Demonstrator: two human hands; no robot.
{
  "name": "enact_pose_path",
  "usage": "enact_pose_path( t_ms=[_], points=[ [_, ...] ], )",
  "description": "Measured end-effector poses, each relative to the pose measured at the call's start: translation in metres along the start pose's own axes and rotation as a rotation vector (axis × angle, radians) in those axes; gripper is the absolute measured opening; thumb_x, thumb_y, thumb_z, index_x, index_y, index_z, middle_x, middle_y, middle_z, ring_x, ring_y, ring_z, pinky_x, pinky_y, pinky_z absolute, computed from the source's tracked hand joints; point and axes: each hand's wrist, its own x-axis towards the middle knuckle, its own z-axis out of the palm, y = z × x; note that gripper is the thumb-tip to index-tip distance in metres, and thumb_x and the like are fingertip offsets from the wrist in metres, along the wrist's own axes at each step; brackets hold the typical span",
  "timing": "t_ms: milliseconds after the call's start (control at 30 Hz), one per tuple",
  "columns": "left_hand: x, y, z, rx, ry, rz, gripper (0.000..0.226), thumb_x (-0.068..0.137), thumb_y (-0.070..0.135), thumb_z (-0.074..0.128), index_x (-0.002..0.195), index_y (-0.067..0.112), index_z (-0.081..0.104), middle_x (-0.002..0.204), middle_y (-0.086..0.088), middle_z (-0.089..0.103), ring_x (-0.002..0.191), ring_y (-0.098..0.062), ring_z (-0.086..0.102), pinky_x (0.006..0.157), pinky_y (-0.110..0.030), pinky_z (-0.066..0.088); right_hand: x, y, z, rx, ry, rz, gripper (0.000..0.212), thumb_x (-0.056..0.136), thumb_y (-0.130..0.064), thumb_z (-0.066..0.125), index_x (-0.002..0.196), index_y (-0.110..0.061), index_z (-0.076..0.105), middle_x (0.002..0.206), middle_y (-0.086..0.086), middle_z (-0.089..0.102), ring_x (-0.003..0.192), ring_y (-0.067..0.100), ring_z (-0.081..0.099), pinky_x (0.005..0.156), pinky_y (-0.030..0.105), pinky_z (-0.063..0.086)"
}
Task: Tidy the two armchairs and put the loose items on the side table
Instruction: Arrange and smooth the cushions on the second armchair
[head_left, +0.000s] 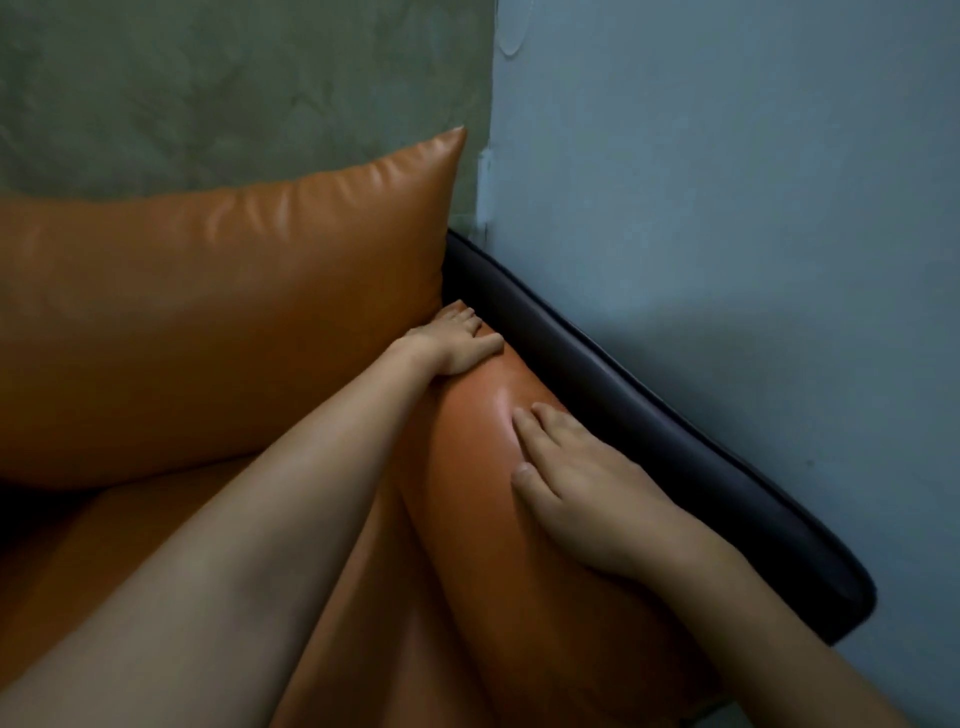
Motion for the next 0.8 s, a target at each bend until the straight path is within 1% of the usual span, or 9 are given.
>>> enact_pose_path(
  t_ms=[100, 233, 300, 367, 433, 567, 667, 733, 800],
  points=[
    [0.004, 0.006, -0.005, -0.003, -0.006, -0.069, 0.077, 0.099, 0.061, 0.027, 0.159, 0.015, 0.014, 0.168, -0.004, 0.002, 0.155, -0.020, 0.000, 0.125, -0.041, 0.005, -0.037, 0.001, 0.002, -0.037, 0.001, -0.015, 0.063, 0.106, -0.049, 0.022, 0.159, -0.034, -0.010, 0.167, -0.009, -0.014, 0.153, 0.008, -0.011, 0.118, 0.024, -0.006],
    [-0.009, 0.006, 0.000, -0.083, 0.110, -0.076, 0.078, 0.098, 0.061, 0.026, 0.160, 0.014, 0.012, 0.168, -0.004, 0.000, 0.154, -0.021, -0.002, 0.125, -0.044, 0.008, -0.094, 0.010, 0.013, -0.089, 0.041, -0.008, 0.065, 0.105, -0.054, 0.020, 0.157, -0.037, -0.015, 0.165, -0.013, -0.020, 0.149, 0.001, -0.019, 0.110, 0.020, -0.017],
    [-0.031, 0.004, 0.003, -0.103, 0.129, -0.006, 0.076, 0.098, 0.060, 0.025, 0.159, 0.017, 0.012, 0.168, -0.002, 0.000, 0.154, -0.020, -0.004, 0.124, -0.050, 0.008, -0.113, 0.016, 0.026, -0.116, 0.137, 0.001, 0.065, 0.103, -0.056, 0.023, 0.159, -0.036, -0.003, 0.167, -0.011, -0.007, 0.153, 0.006, -0.007, 0.115, 0.024, -0.011],
    [-0.067, 0.007, 0.011, -0.099, 0.118, 0.090, 0.067, 0.103, 0.057, 0.024, 0.159, 0.022, 0.014, 0.168, 0.004, 0.002, 0.154, -0.016, -0.004, 0.122, -0.055, 0.007, -0.129, 0.021, 0.041, -0.119, 0.265, 0.026, 0.065, 0.100, -0.057, 0.029, 0.159, -0.031, 0.020, 0.166, -0.007, 0.020, 0.153, 0.012, 0.016, 0.123, 0.036, 0.009],
    [-0.113, 0.013, 0.028, -0.126, 0.119, 0.162, 0.065, 0.103, 0.058, 0.021, 0.159, 0.027, 0.012, 0.167, 0.010, 0.002, 0.154, -0.012, -0.004, 0.122, -0.058, 0.006, -0.140, 0.025, 0.058, -0.052, 0.352, 0.086, 0.065, 0.098, -0.057, 0.032, 0.157, -0.031, 0.028, 0.163, -0.009, 0.028, 0.152, 0.011, 0.019, 0.122, 0.047, 0.019],
    [-0.189, 0.029, 0.057, -0.194, 0.135, 0.243, 0.072, 0.100, 0.064, 0.021, 0.159, 0.029, -0.001, 0.166, 0.013, -0.007, 0.151, -0.006, -0.012, 0.121, -0.055, 0.005, -0.156, 0.013, 0.088, 0.145, 0.468, 0.175, 0.074, 0.095, -0.050, 0.037, 0.160, -0.025, 0.012, 0.168, -0.004, 0.009, 0.154, 0.011, -0.008, 0.123, 0.040, 0.003],
    [-0.219, 0.042, 0.064, -0.159, 0.137, 0.321, 0.069, 0.101, 0.060, 0.022, 0.159, 0.030, 0.000, 0.165, 0.017, -0.008, 0.149, -0.001, -0.015, 0.123, -0.052, 0.003, -0.171, -0.005, 0.098, 0.023, 0.534, 0.230, 0.081, 0.089, -0.049, 0.041, 0.159, -0.017, 0.016, 0.167, 0.010, 0.015, 0.155, 0.023, 0.002, 0.124, 0.047, -0.003],
    [-0.232, 0.057, 0.060, -0.070, 0.200, 0.458, 0.065, 0.103, 0.058, 0.019, 0.160, 0.030, 0.007, 0.166, 0.017, -0.002, 0.150, 0.000, -0.011, 0.124, -0.050, 0.003, -0.170, -0.008, 0.085, 0.057, 0.524, 0.245, 0.078, 0.092, -0.054, 0.032, 0.159, -0.017, 0.020, 0.166, 0.007, 0.019, 0.155, 0.020, 0.006, 0.122, 0.041, -0.014],
    [-0.234, 0.076, 0.053, -0.066, 0.274, 0.569, 0.060, 0.105, 0.053, 0.020, 0.159, 0.029, 0.015, 0.166, 0.016, 0.006, 0.152, -0.001, -0.005, 0.123, -0.043, 0.001, -0.155, -0.007, 0.061, 0.180, 0.535, 0.189, 0.070, 0.096, -0.049, 0.026, 0.159, -0.018, 0.022, 0.164, 0.002, 0.027, 0.153, 0.014, 0.014, 0.124, 0.036, -0.010]
  ],
)
